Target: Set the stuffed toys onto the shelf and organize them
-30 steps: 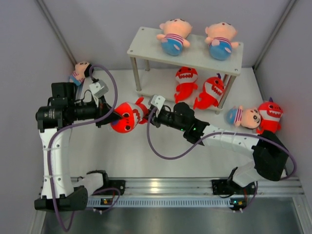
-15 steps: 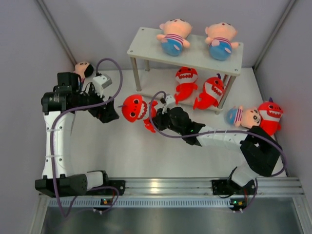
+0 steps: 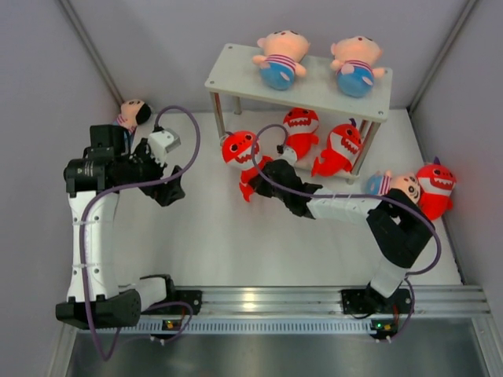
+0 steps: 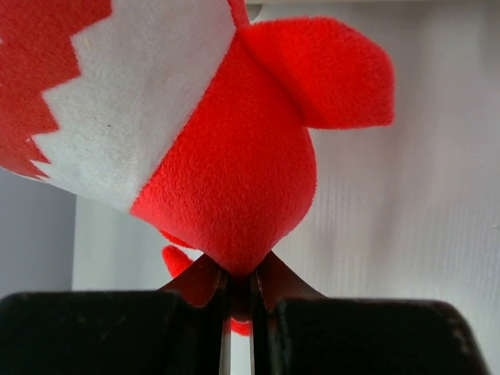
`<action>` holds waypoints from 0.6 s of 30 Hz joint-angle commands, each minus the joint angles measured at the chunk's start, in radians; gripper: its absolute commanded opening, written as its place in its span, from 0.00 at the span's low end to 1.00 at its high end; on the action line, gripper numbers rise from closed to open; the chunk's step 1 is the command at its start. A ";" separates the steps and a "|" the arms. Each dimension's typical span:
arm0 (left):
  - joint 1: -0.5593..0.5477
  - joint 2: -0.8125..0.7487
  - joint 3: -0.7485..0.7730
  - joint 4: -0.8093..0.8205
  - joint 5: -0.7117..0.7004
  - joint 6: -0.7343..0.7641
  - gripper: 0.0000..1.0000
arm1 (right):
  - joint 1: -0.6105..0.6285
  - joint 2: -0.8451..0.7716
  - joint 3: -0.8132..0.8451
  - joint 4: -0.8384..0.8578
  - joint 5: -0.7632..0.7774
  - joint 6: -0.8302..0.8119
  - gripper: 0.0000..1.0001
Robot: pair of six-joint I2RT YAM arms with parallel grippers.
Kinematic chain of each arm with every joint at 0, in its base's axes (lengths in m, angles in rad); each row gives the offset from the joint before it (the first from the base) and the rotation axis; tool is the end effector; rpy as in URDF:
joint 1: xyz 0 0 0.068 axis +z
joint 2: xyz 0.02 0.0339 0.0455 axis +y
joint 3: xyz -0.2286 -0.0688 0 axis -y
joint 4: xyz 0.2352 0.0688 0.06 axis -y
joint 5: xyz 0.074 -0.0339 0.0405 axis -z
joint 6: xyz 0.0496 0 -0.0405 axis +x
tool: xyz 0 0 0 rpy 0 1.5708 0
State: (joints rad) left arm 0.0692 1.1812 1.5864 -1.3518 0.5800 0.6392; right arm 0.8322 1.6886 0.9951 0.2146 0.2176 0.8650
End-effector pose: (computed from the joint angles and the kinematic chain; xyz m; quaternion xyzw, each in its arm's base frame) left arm 0.1946 -0.0138 0.3791 0.3407 0.8505 -0.1532 0.3704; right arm 0.2602 0.2699 0.1799 0.0703 0.8485 0.3260 0.4108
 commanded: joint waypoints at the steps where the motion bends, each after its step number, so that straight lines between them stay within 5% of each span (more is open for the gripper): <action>1: -0.002 -0.023 -0.014 -0.050 -0.005 0.040 0.98 | -0.027 0.039 0.097 -0.047 0.075 0.213 0.00; 18: -0.002 -0.084 -0.083 -0.052 -0.054 0.122 0.98 | -0.102 0.289 0.415 -0.175 0.161 0.347 0.00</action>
State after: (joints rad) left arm 0.0692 1.1141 1.5146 -1.3548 0.5308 0.7326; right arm 0.7593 1.9484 1.3350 0.0341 0.3473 1.1755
